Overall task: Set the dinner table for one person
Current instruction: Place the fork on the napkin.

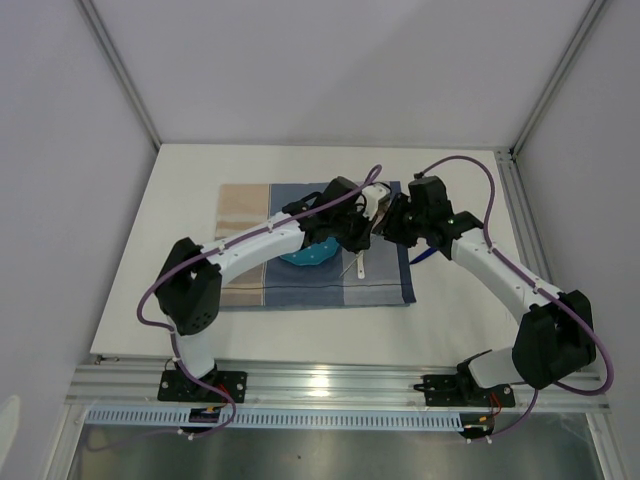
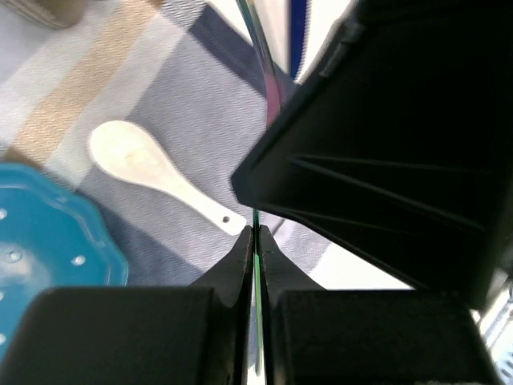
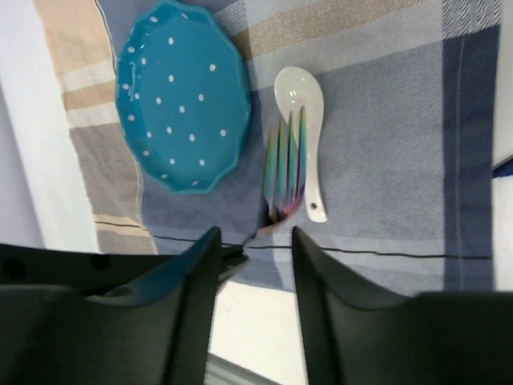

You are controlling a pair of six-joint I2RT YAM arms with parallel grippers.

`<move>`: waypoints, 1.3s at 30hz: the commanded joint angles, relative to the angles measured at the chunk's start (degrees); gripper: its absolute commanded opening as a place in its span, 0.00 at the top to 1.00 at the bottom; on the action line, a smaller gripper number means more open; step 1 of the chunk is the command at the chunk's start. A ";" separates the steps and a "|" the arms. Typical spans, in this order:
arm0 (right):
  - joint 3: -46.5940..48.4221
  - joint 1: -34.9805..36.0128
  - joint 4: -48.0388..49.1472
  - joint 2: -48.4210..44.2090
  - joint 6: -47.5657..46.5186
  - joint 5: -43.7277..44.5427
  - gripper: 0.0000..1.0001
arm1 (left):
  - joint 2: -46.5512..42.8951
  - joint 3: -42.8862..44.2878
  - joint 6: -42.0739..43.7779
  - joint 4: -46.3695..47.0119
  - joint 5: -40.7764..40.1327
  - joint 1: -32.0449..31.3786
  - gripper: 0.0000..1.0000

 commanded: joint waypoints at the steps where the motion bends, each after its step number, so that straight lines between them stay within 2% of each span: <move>1: 2.19 0.49 -0.24 -1.54 -2.29 3.09 0.54 | -3.67 0.07 3.93 -0.70 -4.77 0.47 1.00; 3: 2.80 0.49 -0.50 -1.45 -3.26 3.62 0.45 | -4.20 -0.98 3.93 -0.70 -5.65 1.34 1.00; 10: 5.79 0.58 -1.46 0.04 -4.76 4.33 0.42 | -6.05 -2.66 4.10 -1.23 -9.33 3.10 1.00; 15: 6.76 0.49 -1.99 0.57 -5.28 5.21 0.42 | -5.79 -1.17 3.76 -8.50 -23.38 5.03 1.00; 16: 6.76 0.41 -2.08 0.66 -5.37 5.21 0.42 | -5.61 -1.08 3.06 -9.57 -28.19 5.47 1.00; 22: 6.41 0.40 -1.73 1.10 -5.46 4.68 0.42 | -3.50 -1.87 -2.21 -16.95 -40.18 8.46 1.00; 26: 6.41 0.32 -1.73 1.27 -6.16 4.42 0.43 | -1.66 -1.79 -6.26 -22.57 -48.60 12.93 1.00; 30: 5.97 0.40 -2.34 0.92 -6.51 4.42 0.43 | -0.34 -0.73 -8.55 -27.06 -52.23 16.98 1.00; 36: 5.00 0.32 -2.08 0.22 -6.42 4.06 0.43 | 8.62 2.87 -12.59 -35.67 -58.90 19.27 1.00; 39: 4.65 0.40 -2.08 -0.13 -6.43 4.06 0.43 | 11.70 5.69 -13.21 -37.44 -59.00 20.42 1.00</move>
